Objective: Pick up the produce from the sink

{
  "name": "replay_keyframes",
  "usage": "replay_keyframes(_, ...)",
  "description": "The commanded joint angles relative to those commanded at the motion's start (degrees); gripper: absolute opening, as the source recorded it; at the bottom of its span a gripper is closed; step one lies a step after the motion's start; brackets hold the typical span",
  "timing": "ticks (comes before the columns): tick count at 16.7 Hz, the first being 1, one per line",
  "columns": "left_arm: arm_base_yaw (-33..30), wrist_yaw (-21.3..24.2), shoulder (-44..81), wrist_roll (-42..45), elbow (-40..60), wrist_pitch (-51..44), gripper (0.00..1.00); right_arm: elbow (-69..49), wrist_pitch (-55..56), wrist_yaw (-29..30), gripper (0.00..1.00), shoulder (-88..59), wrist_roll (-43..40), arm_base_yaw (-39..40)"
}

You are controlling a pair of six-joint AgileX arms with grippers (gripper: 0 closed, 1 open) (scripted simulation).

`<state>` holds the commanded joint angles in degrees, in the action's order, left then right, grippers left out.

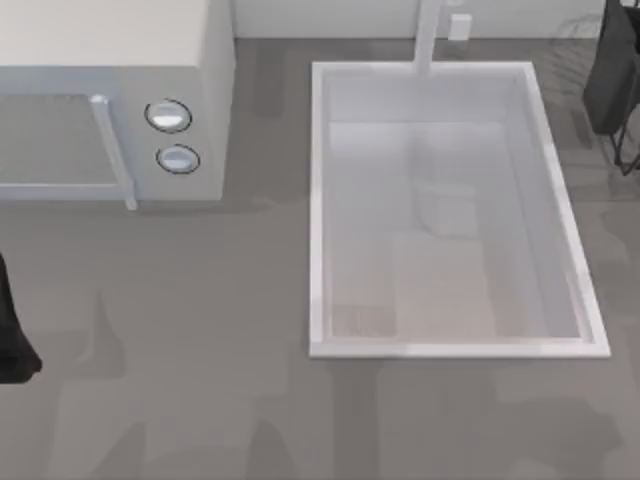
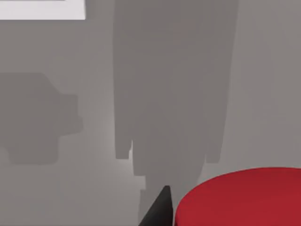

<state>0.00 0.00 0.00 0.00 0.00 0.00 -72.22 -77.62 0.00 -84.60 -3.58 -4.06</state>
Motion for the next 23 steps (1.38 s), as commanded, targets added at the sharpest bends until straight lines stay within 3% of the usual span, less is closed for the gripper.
replay_keyframes(5, 0.00, 0.00, 0.00, 0.00, 0.00, 0.00, 1.00, 3.69, 4.03, 0.03, 0.00, -0.91, 0.21, 0.27)
replay_keyframes(12, 0.00, 0.00, 0.00, 0.00, 0.00, 0.00, 1.00, 18.81, 23.70, 0.00, 0.00, -4.32, 0.38, 0.32)
replay_keyframes(18, 0.00, 0.00, 0.00, 0.00, 0.00, 0.00, 1.00, 20.93, 25.90, -0.01, 0.00, -4.97, 0.40, 0.32)
replay_keyframes(23, 0.00, 0.00, 0.00, 0.00, 0.00, 0.00, 1.00, 20.93, 25.90, -0.01, 0.38, -4.97, 0.40, 0.32)
